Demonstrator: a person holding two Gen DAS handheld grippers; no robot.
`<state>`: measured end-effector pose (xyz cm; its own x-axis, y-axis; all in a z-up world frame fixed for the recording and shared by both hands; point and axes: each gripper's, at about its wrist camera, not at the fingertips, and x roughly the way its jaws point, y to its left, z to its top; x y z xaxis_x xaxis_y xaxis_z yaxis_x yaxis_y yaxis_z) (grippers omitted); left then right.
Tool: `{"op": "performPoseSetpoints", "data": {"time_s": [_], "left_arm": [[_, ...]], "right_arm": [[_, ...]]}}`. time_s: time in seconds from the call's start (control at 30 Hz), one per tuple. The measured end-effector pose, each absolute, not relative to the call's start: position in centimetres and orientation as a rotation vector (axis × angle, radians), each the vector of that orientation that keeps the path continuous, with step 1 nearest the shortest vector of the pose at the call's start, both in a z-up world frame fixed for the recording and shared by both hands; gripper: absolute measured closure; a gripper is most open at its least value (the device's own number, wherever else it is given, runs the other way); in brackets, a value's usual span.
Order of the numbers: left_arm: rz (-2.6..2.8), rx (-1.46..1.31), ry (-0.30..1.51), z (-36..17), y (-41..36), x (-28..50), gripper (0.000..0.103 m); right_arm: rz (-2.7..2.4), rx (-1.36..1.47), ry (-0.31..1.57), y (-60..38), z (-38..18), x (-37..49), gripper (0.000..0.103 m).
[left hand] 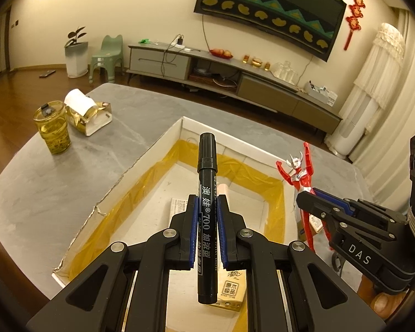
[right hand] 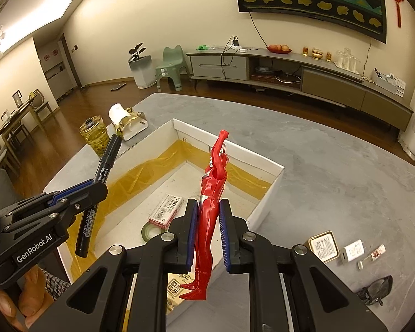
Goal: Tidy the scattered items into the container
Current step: 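Hold the marker and red figure above the box opening with both tools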
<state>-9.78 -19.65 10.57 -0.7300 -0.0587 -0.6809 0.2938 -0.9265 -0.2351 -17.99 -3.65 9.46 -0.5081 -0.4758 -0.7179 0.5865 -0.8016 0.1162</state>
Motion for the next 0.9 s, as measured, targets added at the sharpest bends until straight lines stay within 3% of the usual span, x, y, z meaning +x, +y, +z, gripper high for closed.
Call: {"op": "performPoseSetpoints", "data": {"time_s": [0.9], "left_arm": [[-2.586,1.124,0.441,8.3,-21.3,-11.2,0.089]], "right_arm": [[-2.225,1.029,0.127,-6.8,9.5,-17.4,0.086]]}}
